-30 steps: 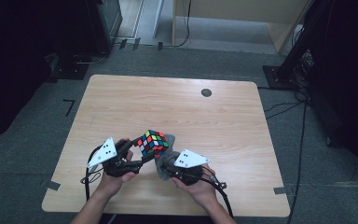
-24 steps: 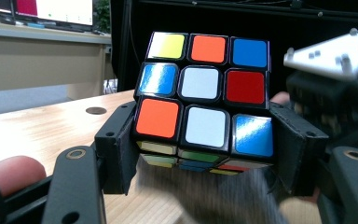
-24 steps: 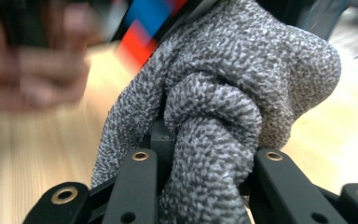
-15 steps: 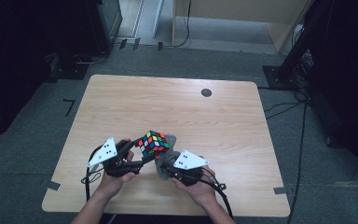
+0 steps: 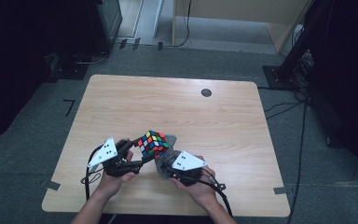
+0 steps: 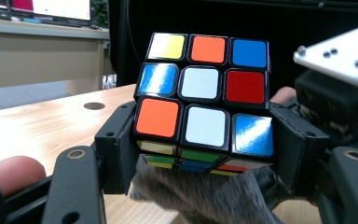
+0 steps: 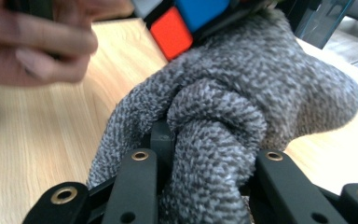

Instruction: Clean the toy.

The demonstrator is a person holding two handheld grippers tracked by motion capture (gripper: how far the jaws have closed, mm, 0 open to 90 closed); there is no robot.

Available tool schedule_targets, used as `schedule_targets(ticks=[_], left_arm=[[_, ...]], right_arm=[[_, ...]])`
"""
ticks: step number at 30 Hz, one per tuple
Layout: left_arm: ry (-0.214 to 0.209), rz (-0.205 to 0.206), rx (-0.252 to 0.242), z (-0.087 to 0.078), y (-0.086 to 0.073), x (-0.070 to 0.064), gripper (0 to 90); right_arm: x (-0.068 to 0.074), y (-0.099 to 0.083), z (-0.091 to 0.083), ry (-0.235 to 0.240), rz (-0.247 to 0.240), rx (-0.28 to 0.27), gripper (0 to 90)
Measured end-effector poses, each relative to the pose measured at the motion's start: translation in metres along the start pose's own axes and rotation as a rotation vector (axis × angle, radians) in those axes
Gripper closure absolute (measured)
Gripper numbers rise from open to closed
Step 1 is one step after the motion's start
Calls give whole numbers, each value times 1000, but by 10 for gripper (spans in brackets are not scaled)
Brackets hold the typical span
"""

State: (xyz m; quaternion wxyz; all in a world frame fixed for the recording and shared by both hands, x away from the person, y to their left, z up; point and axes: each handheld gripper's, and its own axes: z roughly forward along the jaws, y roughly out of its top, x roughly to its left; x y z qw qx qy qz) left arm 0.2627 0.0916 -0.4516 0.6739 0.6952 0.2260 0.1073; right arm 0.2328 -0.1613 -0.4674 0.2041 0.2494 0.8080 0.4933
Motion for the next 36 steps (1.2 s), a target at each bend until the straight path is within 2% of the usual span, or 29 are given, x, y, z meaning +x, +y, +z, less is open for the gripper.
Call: schedule_targets(ticks=[2, 4, 6, 8, 12, 13, 14, 15, 17, 18, 20, 22, 23, 25, 27, 28, 31, 32, 33, 34, 36], left_arm=[[3, -3, -3, 0, 0, 0, 340], [-5, 0, 0, 0, 0, -1, 340], [-6, 9, 12, 3, -1, -2, 340], [-7, 9, 17, 4, -2, -3, 340], [4, 10, 11, 1, -1, -1, 340], [8, 7, 10, 1, 0, 0, 340], [10, 5, 9, 0, 0, 0, 340], [10, 5, 12, 0, 0, 1, 340], [16, 21, 28, 1, -2, 0, 340], [21, 39, 44, 2, -3, -1, 340], [31, 83, 86, 7, -6, -4, 340], [40, 138, 132, 12, -9, -9, 340], [38, 163, 153, 15, -11, -11, 340], [27, 207, 186, 20, -14, -18, 340], [13, 241, 204, 23, -15, -24, 340], [5, 249, 205, 24, -16, -26, 340], [4, 260, 190, 24, -14, -29, 340], [11, 262, 190, 23, -14, -28, 340], [13, 260, 186, 22, -14, -27, 340], [15, 252, 178, 20, -13, -26, 339], [11, 236, 162, 18, -11, -23, 339]], right_arm=[[-2, 0, 0, -13, 0, 12, 710], [-12, 1, -6, -53, 49, -11, 710], [-18, 0, -11, -74, 87, -45, 710], [-15, 0, -10, -72, 63, -51, 709], [-2, -2, 2, -4, -10, -4, 707], [-1, -3, 4, -2, -26, 12, 708], [-3, -3, 4, -24, -31, 32, 707], [-7, -3, 3, -61, -13, 48, 708], [-22, -4, -5, -117, 76, 33, 709], [-29, -5, -11, -145, 116, 11, 709], [-39, -2, -25, -179, 149, -54, 709], [-41, 6, -38, -159, 157, -144, 707], [-40, 11, -43, -143, 142, -183, 706], [-33, 21, -50, -93, 123, -246, 703], [-27, 27, -54, -35, 130, -299, 701], [-25, 28, -54, -20, 137, -308, 699], [-27, 22, -46, 4, 166, -266, 696], [-30, 17, -43, 10, 195, -268, 696], [-34, 12, -40, 23, 246, -267, 696], [-39, 7, -36, 28, 285, -250, 696], [-45, -1, -30, -12, 296, -174, 697]])
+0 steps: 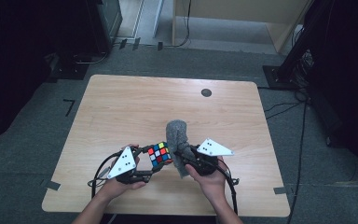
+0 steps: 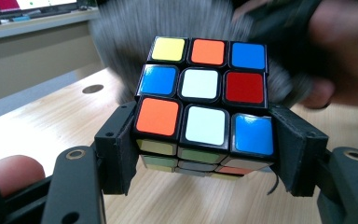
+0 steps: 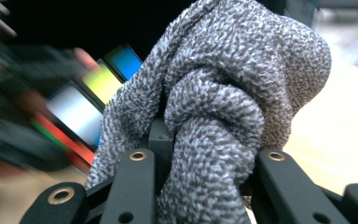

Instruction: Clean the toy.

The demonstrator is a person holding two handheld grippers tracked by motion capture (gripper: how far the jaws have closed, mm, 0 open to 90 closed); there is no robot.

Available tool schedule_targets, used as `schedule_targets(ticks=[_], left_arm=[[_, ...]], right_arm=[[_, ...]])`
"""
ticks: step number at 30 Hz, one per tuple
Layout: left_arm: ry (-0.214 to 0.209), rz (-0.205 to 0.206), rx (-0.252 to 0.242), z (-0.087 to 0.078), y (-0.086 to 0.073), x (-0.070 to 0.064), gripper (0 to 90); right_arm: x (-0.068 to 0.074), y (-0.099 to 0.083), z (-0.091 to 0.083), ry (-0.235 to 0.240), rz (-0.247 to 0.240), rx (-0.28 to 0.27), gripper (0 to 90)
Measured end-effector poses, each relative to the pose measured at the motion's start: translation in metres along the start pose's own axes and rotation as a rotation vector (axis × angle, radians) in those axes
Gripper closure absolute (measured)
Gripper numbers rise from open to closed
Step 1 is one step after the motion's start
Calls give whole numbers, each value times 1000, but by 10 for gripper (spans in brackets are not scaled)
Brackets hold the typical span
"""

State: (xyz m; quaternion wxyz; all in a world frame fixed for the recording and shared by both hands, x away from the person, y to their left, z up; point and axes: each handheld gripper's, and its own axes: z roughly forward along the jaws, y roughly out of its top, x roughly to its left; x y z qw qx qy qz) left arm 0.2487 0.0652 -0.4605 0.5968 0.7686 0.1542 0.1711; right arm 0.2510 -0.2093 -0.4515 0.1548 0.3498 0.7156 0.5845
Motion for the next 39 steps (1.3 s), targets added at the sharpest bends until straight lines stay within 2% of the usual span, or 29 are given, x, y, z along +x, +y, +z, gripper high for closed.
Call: schedule_targets(ticks=[2, 3, 5, 7, 10, 12, 14, 17, 18, 20, 22, 25, 28, 30, 31, 34, 35, 37, 38, 39], left_arm=[[-1, -17, -14, -1, 1, 2, 339], [-3, -16, -13, -1, 0, 3, 339], [-3, 4, 6, 0, 0, 1, 339], [1, 29, 29, 4, -2, -3, 339], [-15, 30, 23, 5, 0, -6, 339], [-15, 26, 18, 3, 1, -5, 339], [-22, -4, -6, 0, 2, -1, 339], [-17, -37, -37, -5, 2, 5, 339], [-20, -48, -44, -6, 2, 6, 339], [-19, -38, -34, -5, 1, 7, 339], [-23, -15, -6, -1, -1, 3, 339], [-42, 8, 6, 4, 0, -3, 339], [-50, 13, -5, 3, 2, -6, 340], [-48, 0, -11, 1, 3, -4, 339], [-45, -13, -21, -1, 3, -1, 339], [-28, -66, -64, -7, 3, 8, 339], [-14, -86, -80, -9, 3, 11, 339], [-1, -137, -116, -13, 2, 18, 339], [1, -170, -141, -16, 1, 22, 339], [2, -187, -154, -18, 1, 24, 339]], right_arm=[[-5, -4, 2, -29, 2, 37, 697], [-6, -4, 2, -30, 13, 36, 697], [-3, 0, -1, -15, 11, 4, 695], [4, 8, -7, 18, -12, -56, 692], [17, 16, -11, 64, -50, -102, 688], [19, 15, -9, 59, -50, -94, 689], [12, 9, -7, 45, -5, -71, 695], [2, -1, -2, -31, -14, 6, 699], [-1, -1, -1, -42, -9, 20, 699], [-4, 1, -5, -35, 31, -11, 699], [-2, 8, -11, 1, 55, -70, 698], [8, 15, -16, 50, 26, -138, 697], [16, 14, -14, 35, 0, -127, 699], [13, 8, -9, 40, 11, -104, 704], [10, 5, -7, 37, 32, -96, 705], [1, -2, -1, -23, 20, -1, 706], [-2, -3, 0, -33, 23, 12, 705], [-7, -6, 0, -21, 35, 8, 704], [-7, -7, 2, -24, 31, 11, 704], [-6, -9, 4, -27, 2, 22, 704]])
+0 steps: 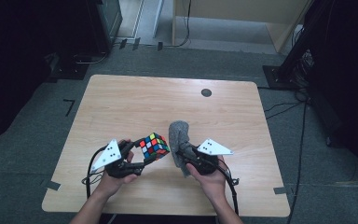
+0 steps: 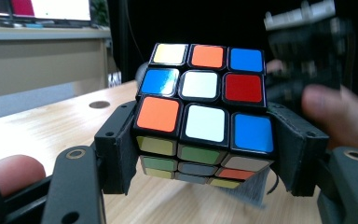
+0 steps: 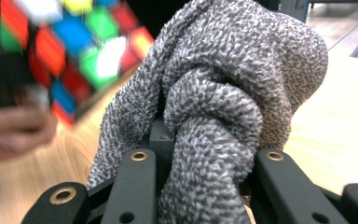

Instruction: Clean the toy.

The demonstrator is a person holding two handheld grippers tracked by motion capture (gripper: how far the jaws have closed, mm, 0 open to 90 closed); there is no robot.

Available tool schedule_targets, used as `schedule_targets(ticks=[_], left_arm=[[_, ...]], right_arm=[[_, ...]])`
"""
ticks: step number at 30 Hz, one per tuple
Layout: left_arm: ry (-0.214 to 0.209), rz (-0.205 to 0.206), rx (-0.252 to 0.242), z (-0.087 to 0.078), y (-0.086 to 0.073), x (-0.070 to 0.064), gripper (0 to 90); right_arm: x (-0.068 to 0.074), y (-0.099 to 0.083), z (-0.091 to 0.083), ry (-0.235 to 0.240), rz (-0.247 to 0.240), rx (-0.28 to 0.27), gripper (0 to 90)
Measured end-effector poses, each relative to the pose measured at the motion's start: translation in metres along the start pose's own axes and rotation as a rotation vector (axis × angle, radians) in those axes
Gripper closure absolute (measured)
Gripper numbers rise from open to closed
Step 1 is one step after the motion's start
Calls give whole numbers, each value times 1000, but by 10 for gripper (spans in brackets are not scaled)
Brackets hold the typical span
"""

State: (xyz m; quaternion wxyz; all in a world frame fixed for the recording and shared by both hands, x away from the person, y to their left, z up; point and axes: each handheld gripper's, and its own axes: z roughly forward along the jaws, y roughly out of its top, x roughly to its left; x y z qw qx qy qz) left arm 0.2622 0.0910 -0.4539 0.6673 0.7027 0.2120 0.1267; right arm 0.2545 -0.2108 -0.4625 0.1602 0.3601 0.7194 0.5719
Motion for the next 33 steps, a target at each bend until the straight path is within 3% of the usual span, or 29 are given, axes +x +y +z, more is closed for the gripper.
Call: schedule_targets(ticks=[3, 8, 13, 15, 16, 19, 21, 24, 29, 31, 33], left_arm=[[-8, -36, -26, -3, 1, 3, 339], [-21, -32, -21, 0, 0, 0, 339], [2, -41, -32, -3, 2, 4, 339], [2, -42, -31, -4, 2, 5, 339], [0, -42, -30, -4, 2, 4, 339], [-16, -39, -18, -2, 1, 3, 339], [-24, -40, -19, 0, 1, 1, 340], [-27, -39, -11, 0, 1, 2, 340], [-16, -48, -17, -1, 1, 3, 339], [-9, -50, -20, -2, 1, 4, 339], [-5, -51, -20, -3, 1, 5, 339]], right_arm=[[10, -5, 10, 34, -65, 37, 704], [37, -11, 25, 135, -126, 83, 705], [47, -18, 33, 190, -190, 157, 704], [47, -17, 34, 146, -230, 179, 704], [44, -15, 32, 118, -224, 174, 704], [31, -6, 19, 39, -164, 75, 705], [28, -3, 13, 6, -177, 36, 705], [35, -6, 17, 50, -217, 44, 702], [53, -18, 33, 161, -304, 162, 697], [56, -20, 37, 146, -353, 206, 694], [51, -19, 35, 101, -337, 209, 695]])
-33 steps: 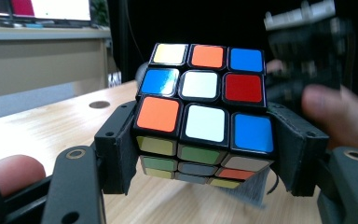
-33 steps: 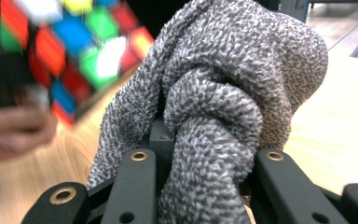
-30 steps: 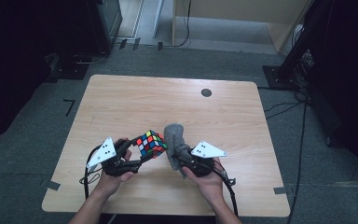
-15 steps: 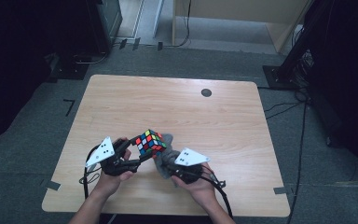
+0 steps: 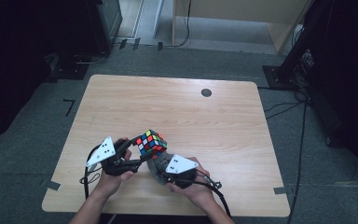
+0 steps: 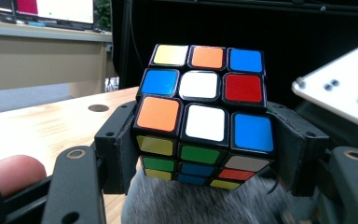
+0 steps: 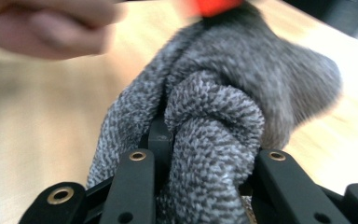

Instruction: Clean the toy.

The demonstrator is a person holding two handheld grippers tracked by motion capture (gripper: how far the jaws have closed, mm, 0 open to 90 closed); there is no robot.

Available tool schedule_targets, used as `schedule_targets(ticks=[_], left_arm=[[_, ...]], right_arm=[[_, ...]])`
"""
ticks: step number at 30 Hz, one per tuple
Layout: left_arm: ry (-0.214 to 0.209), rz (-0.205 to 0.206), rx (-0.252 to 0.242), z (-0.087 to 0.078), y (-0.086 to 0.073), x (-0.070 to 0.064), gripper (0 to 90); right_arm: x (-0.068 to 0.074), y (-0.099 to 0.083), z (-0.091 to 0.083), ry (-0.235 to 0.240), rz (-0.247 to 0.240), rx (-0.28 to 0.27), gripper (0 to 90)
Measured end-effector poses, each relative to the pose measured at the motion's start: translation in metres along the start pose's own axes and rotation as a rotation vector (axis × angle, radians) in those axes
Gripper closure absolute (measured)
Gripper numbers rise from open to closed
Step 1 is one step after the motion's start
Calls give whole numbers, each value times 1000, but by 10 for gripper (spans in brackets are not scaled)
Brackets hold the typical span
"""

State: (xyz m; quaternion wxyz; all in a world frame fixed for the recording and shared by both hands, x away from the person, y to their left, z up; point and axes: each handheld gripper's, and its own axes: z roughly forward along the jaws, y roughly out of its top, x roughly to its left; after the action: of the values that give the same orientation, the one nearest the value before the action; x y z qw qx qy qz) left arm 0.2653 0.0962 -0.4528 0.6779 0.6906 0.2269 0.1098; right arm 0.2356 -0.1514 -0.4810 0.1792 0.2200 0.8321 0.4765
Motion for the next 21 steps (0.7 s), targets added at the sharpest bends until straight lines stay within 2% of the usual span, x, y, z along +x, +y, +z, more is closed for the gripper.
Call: schedule_targets(ticks=[2, 5, 7, 10, 13, 16, 18, 21], left_arm=[[6, 3, 4, -1, 0, 1, 339], [11, -1, 6, 0, -1, 1, 339], [15, -1, 14, 2, -2, 1, 339], [19, 1, 23, 4, -3, 0, 339], [20, 0, 24, 4, -3, 0, 339], [23, -2, 27, 4, -3, 1, 339], [21, -5, 28, 4, -3, 2, 339], [22, -9, 31, 3, -3, 3, 339]], right_arm=[[-14, -1, -8, -76, 79, -27, 697], [-39, -7, -26, -222, 183, -70, 699], [-52, -13, -33, -296, 211, -69, 697], [-65, -25, -35, -363, 233, -48, 687], [-77, -35, -34, -394, 267, -4, 647], [-83, -37, -35, -381, 310, -2, 550], [-84, -36, -36, -368, 308, -14, 500], [-81, -31, -40, -397, 281, -43, 419]])
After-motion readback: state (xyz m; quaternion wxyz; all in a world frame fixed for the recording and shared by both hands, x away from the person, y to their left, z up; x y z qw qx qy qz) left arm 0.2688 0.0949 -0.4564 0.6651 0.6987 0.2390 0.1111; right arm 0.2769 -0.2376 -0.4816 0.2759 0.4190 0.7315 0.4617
